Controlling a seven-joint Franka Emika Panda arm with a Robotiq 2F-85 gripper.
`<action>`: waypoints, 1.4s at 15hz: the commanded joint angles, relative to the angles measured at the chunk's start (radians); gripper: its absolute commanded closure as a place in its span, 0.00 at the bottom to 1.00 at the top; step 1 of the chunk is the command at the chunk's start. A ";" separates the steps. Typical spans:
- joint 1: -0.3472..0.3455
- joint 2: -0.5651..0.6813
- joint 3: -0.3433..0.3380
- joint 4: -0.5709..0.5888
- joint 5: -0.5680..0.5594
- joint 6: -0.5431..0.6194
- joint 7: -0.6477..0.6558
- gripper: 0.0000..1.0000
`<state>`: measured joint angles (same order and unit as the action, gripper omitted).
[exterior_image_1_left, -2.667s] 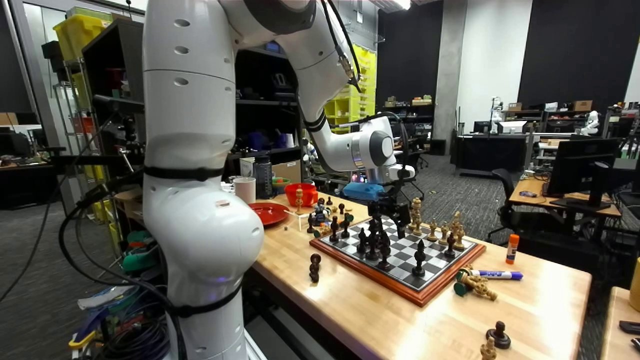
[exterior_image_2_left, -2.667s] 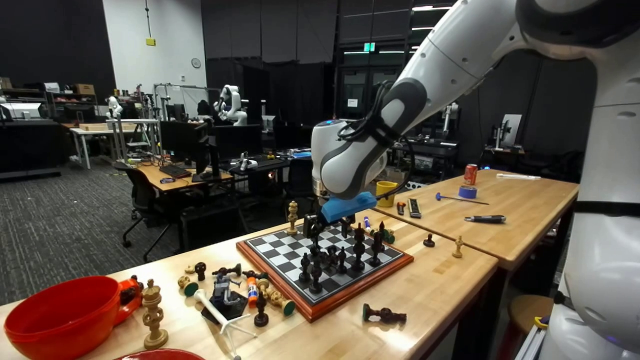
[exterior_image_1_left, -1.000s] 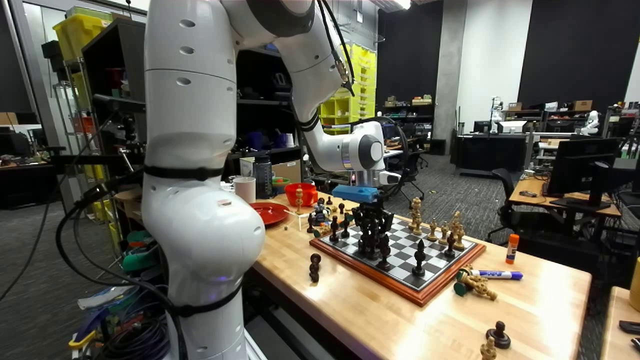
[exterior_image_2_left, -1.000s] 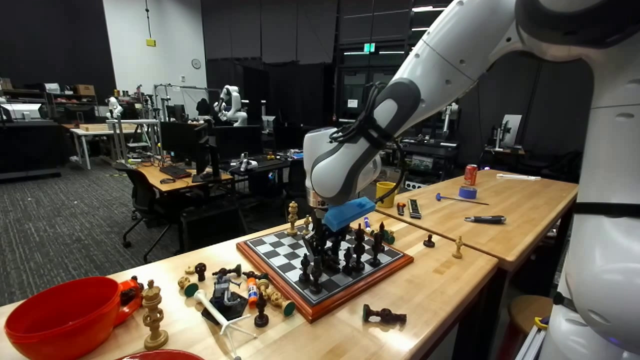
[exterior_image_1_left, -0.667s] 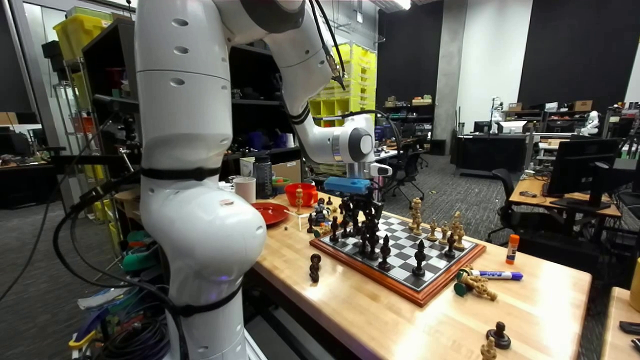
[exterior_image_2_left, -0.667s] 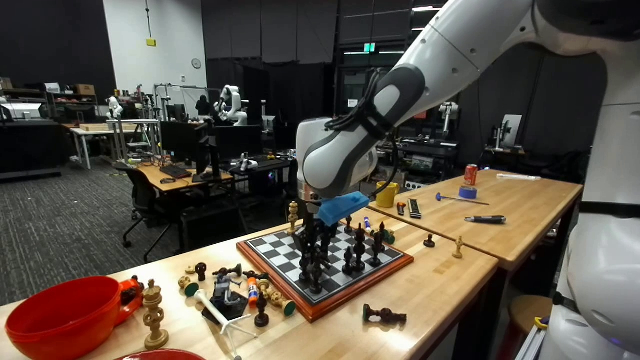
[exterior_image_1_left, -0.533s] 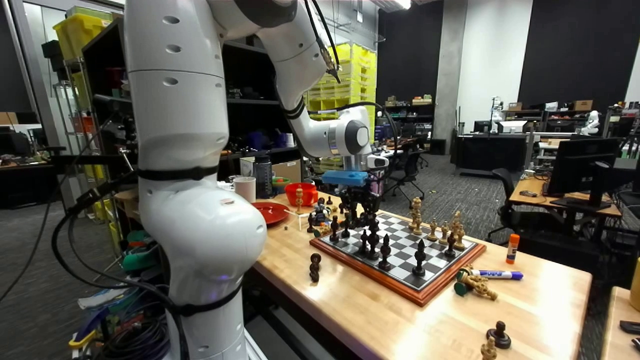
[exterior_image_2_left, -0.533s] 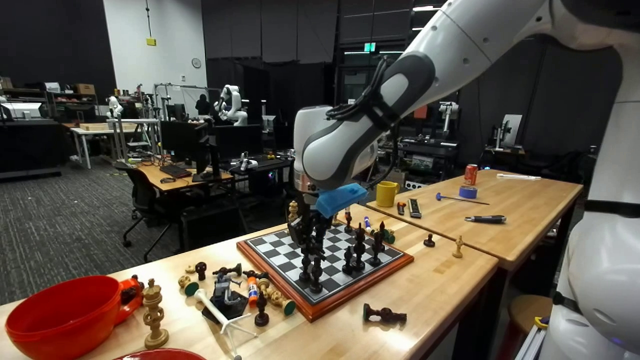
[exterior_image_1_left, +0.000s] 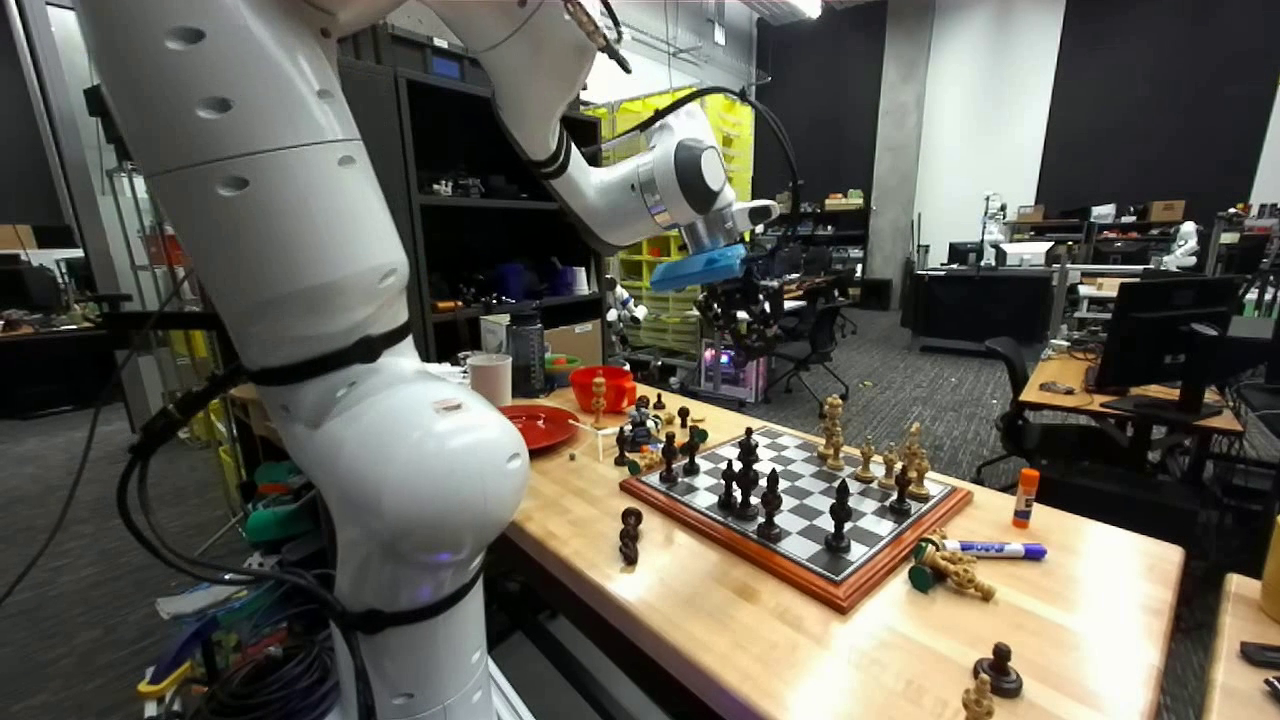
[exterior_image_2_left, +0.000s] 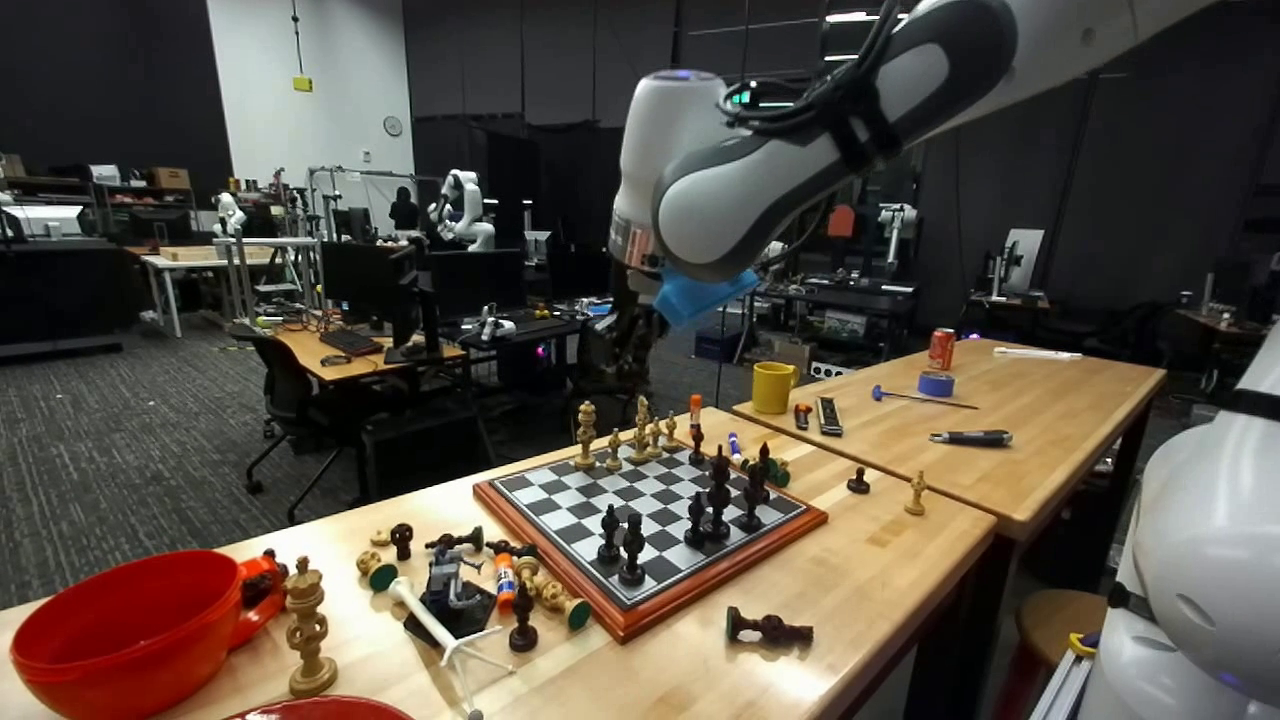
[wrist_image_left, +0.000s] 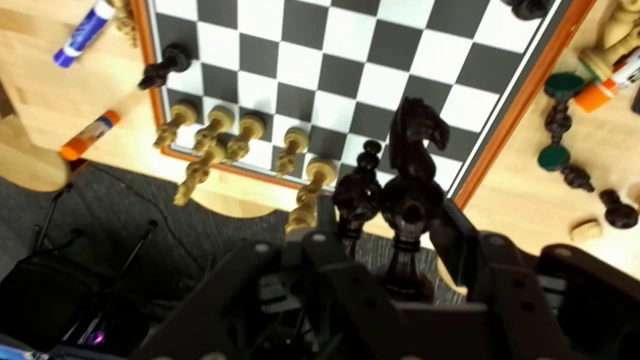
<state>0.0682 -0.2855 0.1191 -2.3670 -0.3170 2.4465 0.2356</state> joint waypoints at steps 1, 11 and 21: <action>-0.097 -0.118 -0.004 0.000 -0.075 -0.010 0.059 0.75; -0.288 -0.136 -0.112 0.060 -0.059 -0.043 0.042 0.50; -0.324 0.009 -0.101 0.208 -0.087 -0.207 0.111 0.75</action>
<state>-0.2267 -0.3749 0.0232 -2.2726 -0.3800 2.3310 0.3018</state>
